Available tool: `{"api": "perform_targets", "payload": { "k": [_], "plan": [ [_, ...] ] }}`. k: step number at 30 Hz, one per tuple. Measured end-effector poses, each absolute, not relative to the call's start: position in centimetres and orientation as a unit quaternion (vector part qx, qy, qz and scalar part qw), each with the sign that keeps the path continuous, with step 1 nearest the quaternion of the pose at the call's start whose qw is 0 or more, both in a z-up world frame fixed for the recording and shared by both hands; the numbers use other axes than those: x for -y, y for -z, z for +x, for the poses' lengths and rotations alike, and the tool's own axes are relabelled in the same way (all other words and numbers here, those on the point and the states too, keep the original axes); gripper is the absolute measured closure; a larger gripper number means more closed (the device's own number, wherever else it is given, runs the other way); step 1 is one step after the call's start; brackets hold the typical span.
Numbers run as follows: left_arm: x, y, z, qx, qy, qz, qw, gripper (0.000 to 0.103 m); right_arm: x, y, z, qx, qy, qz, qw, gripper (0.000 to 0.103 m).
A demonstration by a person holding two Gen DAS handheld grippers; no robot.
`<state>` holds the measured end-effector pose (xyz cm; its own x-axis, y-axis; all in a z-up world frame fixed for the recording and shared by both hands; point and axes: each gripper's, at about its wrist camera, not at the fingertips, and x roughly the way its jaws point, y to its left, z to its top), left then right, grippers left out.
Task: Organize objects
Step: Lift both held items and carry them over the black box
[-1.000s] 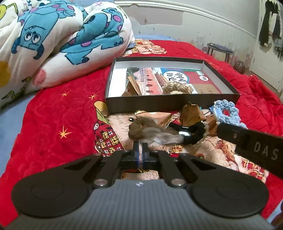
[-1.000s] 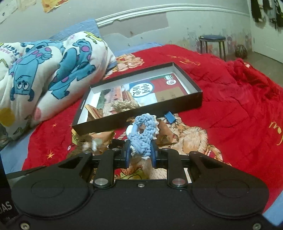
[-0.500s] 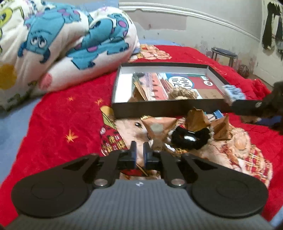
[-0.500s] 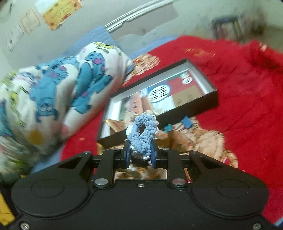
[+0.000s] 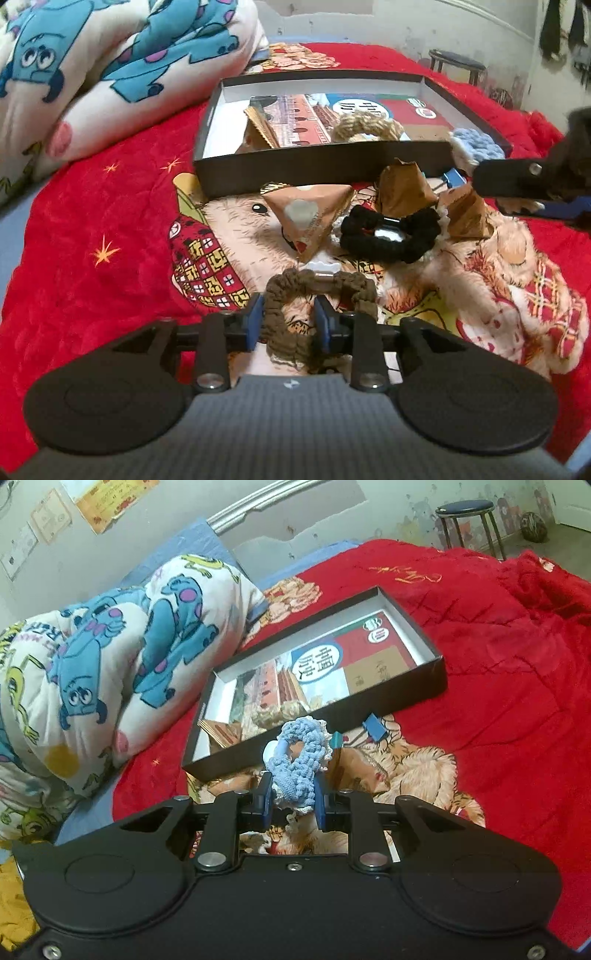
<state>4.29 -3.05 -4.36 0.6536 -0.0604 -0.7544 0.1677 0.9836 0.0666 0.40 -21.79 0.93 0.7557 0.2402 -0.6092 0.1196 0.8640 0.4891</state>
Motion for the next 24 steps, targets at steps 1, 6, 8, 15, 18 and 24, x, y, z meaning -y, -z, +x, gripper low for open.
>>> {"api": "perform_targets", "payload": {
  "k": [1,6,8,15,18,24],
  "plan": [
    [3.1,4.4,4.3,-0.411,0.067,0.066,0.907,0.089,21.7,-0.8,0.5,-0.349,-0.033,0.26,0.9,0.082],
    [3.2,4.1,3.9,-0.406,0.066,0.067,0.909,0.094,21.2,-0.9,0.5,-0.344,-0.047,0.261,0.901,0.082],
    [3.2,3.7,3.7,-0.397,0.063,0.067,0.913,0.094,21.3,-1.0,0.5,-0.341,-0.049,0.264,0.901,0.082],
    [3.3,1.6,2.8,-0.34,0.061,0.066,0.936,0.094,22.2,-1.5,0.2,-0.333,-0.055,0.29,0.896,0.082],
    [3.2,1.5,2.8,-0.342,0.063,0.062,0.935,0.094,22.2,-1.7,0.2,-0.328,-0.052,0.288,0.898,0.082],
    [3.0,1.4,2.9,-0.345,0.066,0.051,0.935,0.094,22.1,-1.8,0.3,-0.329,-0.059,0.29,0.897,0.082]
  ]
}}
